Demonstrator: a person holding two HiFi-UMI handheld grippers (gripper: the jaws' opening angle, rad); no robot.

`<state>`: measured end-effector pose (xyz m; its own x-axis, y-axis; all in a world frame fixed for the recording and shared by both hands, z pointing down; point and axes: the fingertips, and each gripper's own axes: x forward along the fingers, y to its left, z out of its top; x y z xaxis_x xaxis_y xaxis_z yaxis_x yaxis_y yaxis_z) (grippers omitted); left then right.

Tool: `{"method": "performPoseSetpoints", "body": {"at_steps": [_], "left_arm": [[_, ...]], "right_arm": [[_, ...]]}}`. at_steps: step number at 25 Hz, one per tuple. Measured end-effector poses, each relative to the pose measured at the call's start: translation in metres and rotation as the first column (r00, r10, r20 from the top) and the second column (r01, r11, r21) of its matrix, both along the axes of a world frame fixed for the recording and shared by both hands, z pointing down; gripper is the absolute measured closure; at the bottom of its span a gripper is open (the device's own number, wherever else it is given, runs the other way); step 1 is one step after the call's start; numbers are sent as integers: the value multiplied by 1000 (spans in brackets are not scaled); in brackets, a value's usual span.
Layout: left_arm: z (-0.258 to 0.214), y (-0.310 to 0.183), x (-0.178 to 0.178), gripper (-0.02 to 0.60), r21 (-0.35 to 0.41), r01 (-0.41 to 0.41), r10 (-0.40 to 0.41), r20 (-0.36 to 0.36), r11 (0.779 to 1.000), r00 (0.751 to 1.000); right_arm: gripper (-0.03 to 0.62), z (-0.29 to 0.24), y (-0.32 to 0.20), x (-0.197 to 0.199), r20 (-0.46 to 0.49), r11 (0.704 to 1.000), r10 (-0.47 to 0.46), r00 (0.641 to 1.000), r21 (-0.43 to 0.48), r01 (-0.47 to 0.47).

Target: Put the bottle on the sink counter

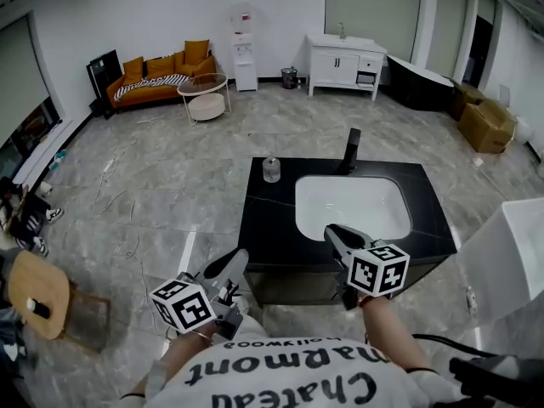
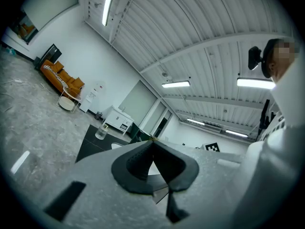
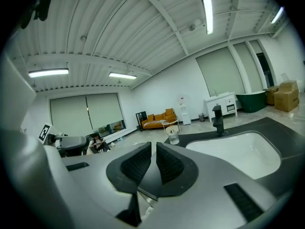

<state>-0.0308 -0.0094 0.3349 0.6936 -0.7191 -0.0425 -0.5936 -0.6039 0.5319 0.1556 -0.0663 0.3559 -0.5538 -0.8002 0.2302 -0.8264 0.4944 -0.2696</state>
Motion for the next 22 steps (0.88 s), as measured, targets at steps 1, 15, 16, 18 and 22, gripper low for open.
{"method": "performPoseSetpoints", "body": {"at_steps": [1,15,16,18,22], "left_arm": [[0,3,1,566,4,9,-9,2,1000,1000],[9,23,-3,566,-30,84,-84,24,996,996],[8,22,-5,566,-30,89,-89,26,996,996],[9,19,-6,566,-32,97,-96,28,995,995],[14,10,-7,566,-51,111,-110,21,992,994]], "right_arm": [[554,1,2,5,13,1000,11,1000,0,-11],[574,29,20,50,-73,997,64,995,-38,-67],[576,31,20,50,-75,997,61,995,-40,-64],[579,34,17,52,-75,997,58,996,-47,-61],[580,35,8,53,-80,997,42,996,-58,-47]]}}
